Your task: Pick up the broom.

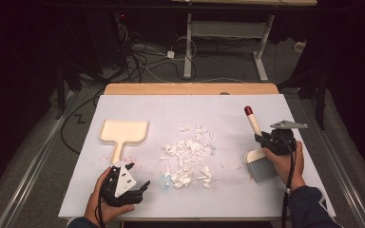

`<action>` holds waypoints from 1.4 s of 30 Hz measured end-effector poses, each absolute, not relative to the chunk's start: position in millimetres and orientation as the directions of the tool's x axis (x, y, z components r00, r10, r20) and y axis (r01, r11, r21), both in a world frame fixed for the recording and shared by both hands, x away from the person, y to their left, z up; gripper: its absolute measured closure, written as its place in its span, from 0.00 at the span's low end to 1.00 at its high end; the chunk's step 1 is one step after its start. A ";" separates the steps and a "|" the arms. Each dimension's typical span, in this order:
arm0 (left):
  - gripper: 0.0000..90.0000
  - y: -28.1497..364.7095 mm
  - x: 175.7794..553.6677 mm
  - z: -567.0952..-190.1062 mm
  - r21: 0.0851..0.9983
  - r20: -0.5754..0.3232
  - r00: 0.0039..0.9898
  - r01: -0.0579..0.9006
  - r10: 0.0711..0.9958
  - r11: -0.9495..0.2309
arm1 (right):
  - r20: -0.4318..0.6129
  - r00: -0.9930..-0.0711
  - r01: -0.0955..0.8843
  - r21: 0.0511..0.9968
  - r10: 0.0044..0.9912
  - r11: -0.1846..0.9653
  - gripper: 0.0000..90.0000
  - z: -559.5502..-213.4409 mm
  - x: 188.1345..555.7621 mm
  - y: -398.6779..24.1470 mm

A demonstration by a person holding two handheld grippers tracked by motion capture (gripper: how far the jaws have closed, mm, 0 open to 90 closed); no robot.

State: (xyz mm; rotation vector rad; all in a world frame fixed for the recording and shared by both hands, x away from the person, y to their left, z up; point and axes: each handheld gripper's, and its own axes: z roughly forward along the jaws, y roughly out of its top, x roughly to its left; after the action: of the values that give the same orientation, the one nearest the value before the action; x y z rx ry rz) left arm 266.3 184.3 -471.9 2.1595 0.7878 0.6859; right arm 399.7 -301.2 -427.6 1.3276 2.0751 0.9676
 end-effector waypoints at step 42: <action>0.72 -3.7 311.9 -414.8 0.891 -0.173 0.905 0.311 0.388 -0.330 | -0.134 -0.691 0.182 0.919 0.711 0.349 0.76 -355.1 290.1 -226.5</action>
State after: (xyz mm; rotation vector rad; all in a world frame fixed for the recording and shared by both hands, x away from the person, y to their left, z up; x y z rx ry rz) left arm 311.9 -3.7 -414.8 1.9390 0.5105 0.0847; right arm 290.1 -226.5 -355.1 0.7750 2.0940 1.3287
